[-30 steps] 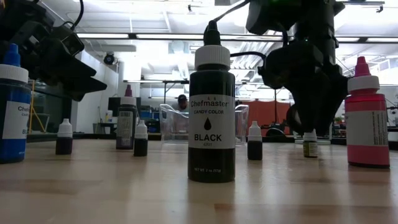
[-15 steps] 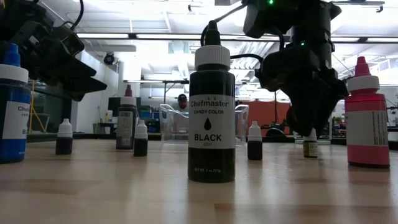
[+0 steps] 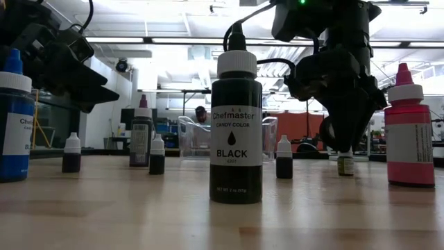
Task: Pick & Place food coloring
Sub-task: Put the small green food coloring into the transparent container
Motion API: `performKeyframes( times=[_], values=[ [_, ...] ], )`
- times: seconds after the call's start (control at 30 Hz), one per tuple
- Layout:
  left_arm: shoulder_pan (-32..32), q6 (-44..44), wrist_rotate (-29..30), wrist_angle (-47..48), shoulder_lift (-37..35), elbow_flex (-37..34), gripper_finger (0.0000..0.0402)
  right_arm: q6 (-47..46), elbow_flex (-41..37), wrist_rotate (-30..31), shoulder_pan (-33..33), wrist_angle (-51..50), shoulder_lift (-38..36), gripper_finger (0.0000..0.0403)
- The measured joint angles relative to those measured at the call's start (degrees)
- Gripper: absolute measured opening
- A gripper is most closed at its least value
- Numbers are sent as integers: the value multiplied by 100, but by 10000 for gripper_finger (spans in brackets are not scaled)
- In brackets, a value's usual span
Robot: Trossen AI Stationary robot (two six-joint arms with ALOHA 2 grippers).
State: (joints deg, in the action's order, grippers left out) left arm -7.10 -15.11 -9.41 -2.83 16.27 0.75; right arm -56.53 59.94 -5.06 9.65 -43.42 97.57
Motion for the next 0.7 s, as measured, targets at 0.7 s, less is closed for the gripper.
performKeyframes(
  times=[0.7],
  values=[
    [-2,0,0,0,2,0,234,1572,2546,1193,-820,-2207,-421,44]
  ],
)
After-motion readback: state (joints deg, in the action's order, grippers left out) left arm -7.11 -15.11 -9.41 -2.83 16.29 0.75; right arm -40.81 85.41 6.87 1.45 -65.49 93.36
